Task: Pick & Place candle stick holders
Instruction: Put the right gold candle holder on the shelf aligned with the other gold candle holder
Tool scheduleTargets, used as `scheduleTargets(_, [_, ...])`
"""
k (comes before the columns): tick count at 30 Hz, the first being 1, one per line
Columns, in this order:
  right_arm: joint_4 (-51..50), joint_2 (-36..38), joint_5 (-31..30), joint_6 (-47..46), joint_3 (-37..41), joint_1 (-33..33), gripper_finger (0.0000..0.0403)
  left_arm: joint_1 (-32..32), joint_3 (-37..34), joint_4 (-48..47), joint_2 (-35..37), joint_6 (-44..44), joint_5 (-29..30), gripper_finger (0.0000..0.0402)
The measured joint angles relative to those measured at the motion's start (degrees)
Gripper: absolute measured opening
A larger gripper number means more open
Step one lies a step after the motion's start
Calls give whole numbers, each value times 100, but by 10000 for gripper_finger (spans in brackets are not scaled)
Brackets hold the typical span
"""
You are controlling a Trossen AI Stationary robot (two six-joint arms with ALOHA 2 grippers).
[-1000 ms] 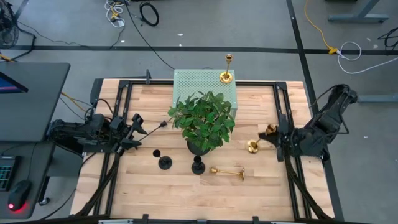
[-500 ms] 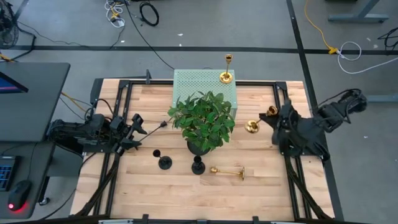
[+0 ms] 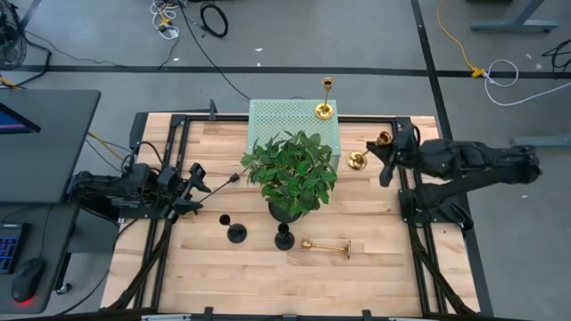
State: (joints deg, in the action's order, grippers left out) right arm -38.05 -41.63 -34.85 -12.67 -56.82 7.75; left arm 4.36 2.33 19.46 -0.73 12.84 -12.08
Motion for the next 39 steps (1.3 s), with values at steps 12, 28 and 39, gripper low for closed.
scheduleTargets(12, [712, -399, 1802, 727, -2, -2019, 5, 0, -1, 0, 0, 0, 0, 227])
scheduleTargets(28, [1347, -1693, 3835, 1255, -394, -4039, 5, -2, 0, -2, 2, -2, 0, 227])
scheduleTargets(39, [1583, -2523, 4598, 1453, -846, -4523, 5, -2, -2, 0, 0, 0, 0, 227])
